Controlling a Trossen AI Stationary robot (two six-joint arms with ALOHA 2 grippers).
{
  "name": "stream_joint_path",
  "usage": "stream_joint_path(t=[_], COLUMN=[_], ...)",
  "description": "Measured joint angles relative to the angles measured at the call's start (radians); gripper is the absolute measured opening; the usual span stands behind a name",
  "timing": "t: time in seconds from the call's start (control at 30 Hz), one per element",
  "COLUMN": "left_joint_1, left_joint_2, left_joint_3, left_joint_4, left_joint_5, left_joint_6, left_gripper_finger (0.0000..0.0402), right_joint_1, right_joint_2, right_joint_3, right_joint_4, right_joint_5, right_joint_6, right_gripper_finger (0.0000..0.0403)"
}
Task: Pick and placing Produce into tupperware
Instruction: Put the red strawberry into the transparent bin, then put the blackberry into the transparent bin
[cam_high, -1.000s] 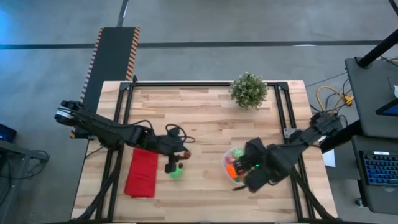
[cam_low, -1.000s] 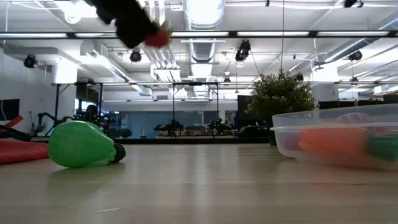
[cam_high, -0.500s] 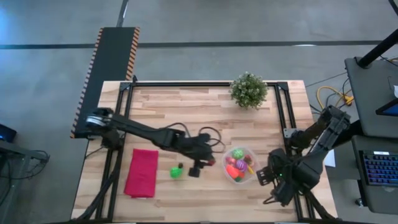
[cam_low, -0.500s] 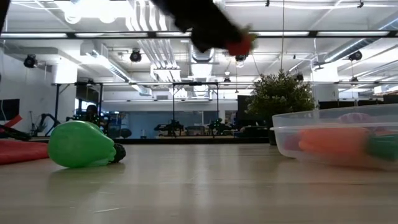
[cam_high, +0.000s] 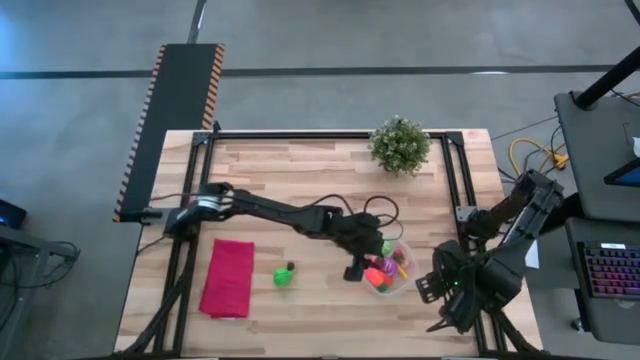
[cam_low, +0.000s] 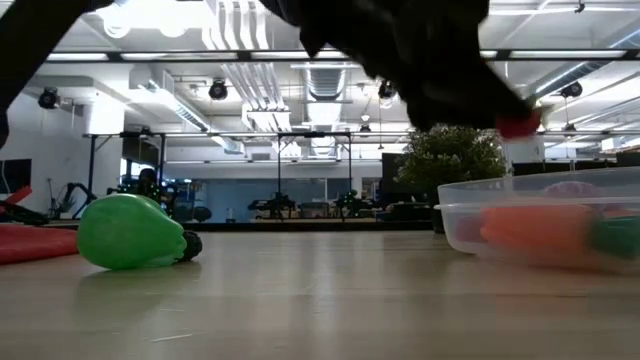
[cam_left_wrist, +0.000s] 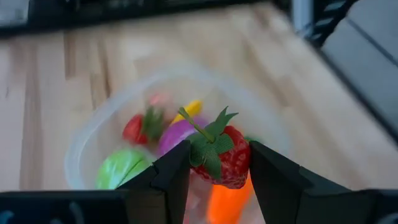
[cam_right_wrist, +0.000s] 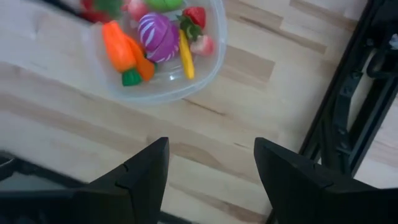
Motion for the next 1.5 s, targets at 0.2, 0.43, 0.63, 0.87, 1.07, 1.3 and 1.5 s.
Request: stream_joint_path(t=[0.2,0.43,0.63,0.87,1.07,1.3,1.5], left_joint_1=[0.028,0.038,0.032,0.037,0.037,0.036,0.036], left_joint_2=[0.058,0.063,0.057,0.057,0.057,0.057,0.0], left_joint_3=[-0.004,0.005,0.033,-0.009,-0.009,-0.009,-0.009], left_joint_4=[-0.022,-0.009,0.028,-0.009,-0.024,-0.022,-0.137], left_joint_5=[0.017,0.08,0.109,0.106,0.1,0.101,0.072], left_joint_6=[-0.004,-0.053,-0.054,-0.055,-0.055,-0.146,-0.152], left_gripper_finger=[0.0137,0.0137,0.0137,0.0137,0.0144,0.0218,0.0268], right_joint_1=[0.001,0.002,0.002,0.001,0.001,0.001,0.001], right_joint_2=[-0.007,-0.007,-0.009,-0.011,-0.011,-0.011,-0.011], right_joint_3=[0.011,0.01,0.009,0.009,0.009,0.009,0.009], right_joint_4=[0.001,0.002,0.002,0.002,0.001,0.001,0.002], right_joint_5=[0.01,0.029,0.029,0.029,0.028,0.028,0.028], right_joint_6=[-0.008,-0.015,-0.012,0.007,0.012,0.02,0.022], right_gripper_finger=[0.0228,0.0228,0.0228,0.0228,0.0228,0.0228,0.0228])
